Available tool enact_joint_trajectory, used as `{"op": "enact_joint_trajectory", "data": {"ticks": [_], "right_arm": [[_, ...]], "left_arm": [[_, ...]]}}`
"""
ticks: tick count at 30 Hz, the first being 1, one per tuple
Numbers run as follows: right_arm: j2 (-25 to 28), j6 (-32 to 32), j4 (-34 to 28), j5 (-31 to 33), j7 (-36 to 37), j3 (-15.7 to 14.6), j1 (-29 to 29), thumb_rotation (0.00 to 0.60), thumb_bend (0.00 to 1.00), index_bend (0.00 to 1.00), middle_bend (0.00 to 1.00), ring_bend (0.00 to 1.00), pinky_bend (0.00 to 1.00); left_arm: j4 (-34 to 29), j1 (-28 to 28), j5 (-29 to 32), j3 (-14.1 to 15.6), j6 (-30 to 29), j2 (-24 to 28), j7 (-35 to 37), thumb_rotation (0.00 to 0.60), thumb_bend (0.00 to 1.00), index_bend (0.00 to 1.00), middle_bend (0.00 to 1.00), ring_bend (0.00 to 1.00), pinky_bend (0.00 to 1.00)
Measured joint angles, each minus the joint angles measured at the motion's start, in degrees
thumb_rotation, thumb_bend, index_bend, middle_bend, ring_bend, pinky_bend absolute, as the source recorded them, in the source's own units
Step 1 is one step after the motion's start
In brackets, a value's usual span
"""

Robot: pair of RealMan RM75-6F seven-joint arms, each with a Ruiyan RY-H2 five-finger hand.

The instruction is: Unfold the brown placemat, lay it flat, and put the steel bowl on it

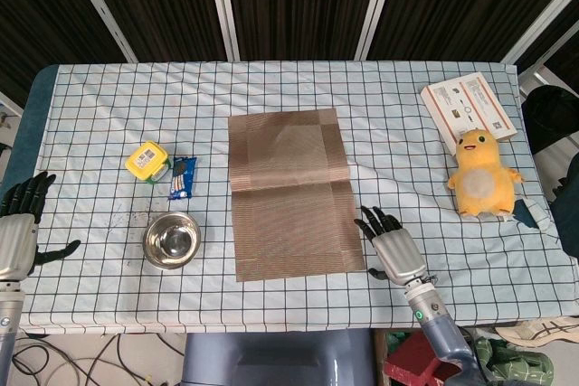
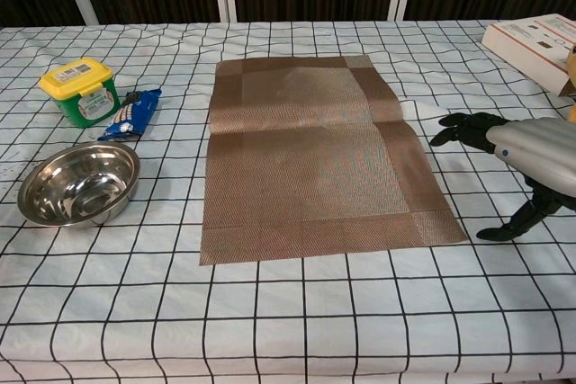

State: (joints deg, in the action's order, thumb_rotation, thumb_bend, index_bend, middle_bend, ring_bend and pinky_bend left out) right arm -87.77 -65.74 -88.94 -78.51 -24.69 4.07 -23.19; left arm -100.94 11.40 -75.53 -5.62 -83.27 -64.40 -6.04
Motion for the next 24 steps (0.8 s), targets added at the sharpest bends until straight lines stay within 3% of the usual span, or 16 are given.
{"op": "enact_joint_trajectory", "data": {"ticks": [24], "right_arm": [[-3.52, 0.62, 2.54, 0.56, 0.65, -0.46, -0.68, 0.6, 0.06, 0.16, 0.0, 0.01, 0.16]], "left_arm": [[-0.27, -0.3, 0.1, -0.78, 0.69, 0.15, 0.24, 0.6, 0.0, 0.0, 0.02, 0.0, 0.04]]}}
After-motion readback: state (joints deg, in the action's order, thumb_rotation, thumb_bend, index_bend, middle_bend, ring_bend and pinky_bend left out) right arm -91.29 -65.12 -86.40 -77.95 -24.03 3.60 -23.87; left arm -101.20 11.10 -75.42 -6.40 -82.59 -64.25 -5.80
